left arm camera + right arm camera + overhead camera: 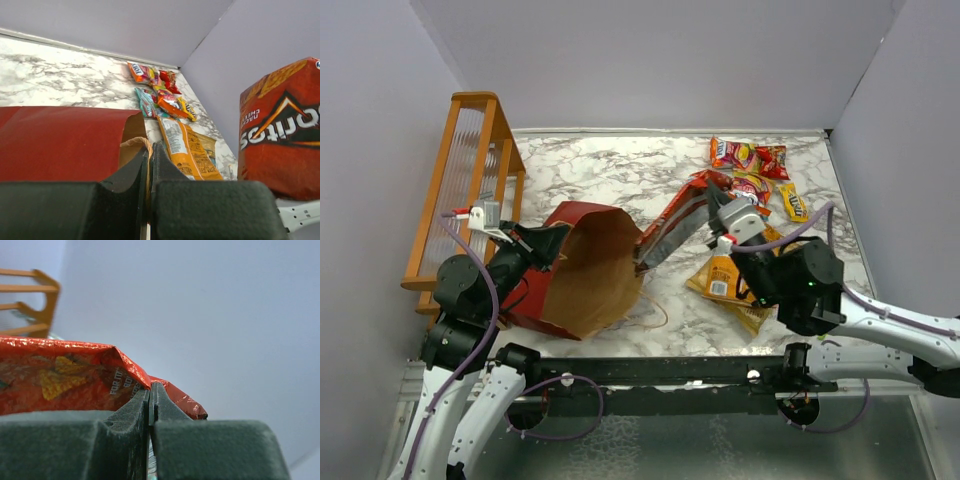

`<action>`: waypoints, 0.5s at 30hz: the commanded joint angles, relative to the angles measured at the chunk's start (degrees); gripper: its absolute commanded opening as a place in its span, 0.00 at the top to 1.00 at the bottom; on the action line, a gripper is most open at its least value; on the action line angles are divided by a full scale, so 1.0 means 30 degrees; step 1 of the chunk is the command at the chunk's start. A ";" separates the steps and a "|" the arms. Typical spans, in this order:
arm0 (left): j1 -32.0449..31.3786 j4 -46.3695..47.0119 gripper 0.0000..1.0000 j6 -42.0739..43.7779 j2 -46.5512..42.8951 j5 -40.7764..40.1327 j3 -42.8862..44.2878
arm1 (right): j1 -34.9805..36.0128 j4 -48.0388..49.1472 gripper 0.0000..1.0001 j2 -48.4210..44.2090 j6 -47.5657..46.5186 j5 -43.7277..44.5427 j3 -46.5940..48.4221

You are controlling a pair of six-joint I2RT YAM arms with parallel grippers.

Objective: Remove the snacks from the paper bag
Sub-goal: Place the snack at the center of the board, then adjust the paper bag at the center of the board.

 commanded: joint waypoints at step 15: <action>-0.0014 0.8764 1.00 -0.5910 0.6500 0.5601 0.3893 | 0.0118 -1.1641 0.99 -0.6204 0.6836 1.1774 0.0393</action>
